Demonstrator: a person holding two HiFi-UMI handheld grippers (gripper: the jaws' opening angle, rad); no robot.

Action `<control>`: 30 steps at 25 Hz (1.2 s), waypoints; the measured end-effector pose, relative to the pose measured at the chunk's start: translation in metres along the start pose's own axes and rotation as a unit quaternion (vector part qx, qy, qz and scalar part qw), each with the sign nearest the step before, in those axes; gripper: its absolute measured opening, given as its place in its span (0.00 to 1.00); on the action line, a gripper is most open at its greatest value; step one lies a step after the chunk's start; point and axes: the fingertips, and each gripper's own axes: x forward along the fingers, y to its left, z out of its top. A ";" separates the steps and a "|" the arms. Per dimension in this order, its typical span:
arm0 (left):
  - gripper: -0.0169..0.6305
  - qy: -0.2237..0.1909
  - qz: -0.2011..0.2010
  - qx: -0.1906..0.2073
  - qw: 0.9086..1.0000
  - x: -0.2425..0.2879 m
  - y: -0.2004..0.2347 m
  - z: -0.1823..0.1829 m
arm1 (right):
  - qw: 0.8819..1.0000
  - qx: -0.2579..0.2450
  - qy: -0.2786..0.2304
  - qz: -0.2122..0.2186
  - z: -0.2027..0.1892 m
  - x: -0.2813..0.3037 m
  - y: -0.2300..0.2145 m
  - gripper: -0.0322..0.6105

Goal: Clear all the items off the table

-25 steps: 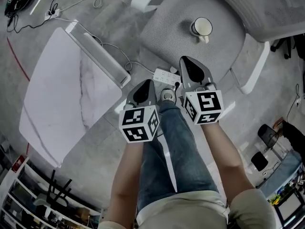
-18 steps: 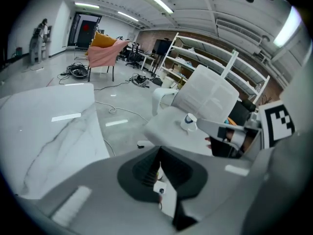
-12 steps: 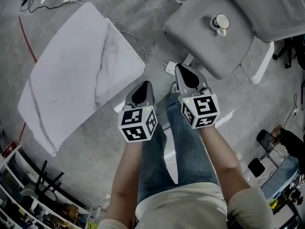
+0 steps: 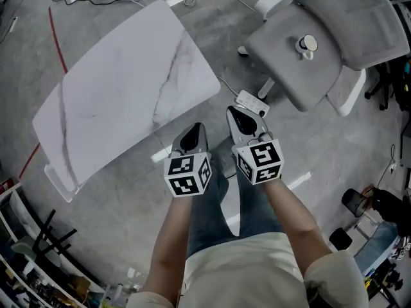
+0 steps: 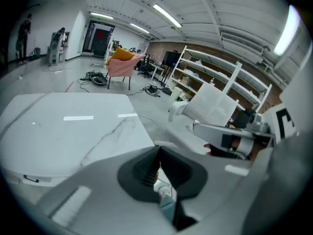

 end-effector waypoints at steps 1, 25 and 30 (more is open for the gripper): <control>0.04 -0.001 0.004 -0.004 1.000 -0.011 0.005 -0.001 | 1.000 -0.003 0.003 0.007 0.001 -0.003 0.013 0.05; 0.04 -0.095 0.089 -0.063 0.989 -0.233 0.067 0.046 | 0.976 -0.126 0.035 0.172 0.078 -0.080 0.237 0.05; 0.04 -0.111 0.112 -0.071 0.985 -0.261 0.078 0.051 | 0.964 -0.149 0.032 0.217 0.092 -0.087 0.276 0.05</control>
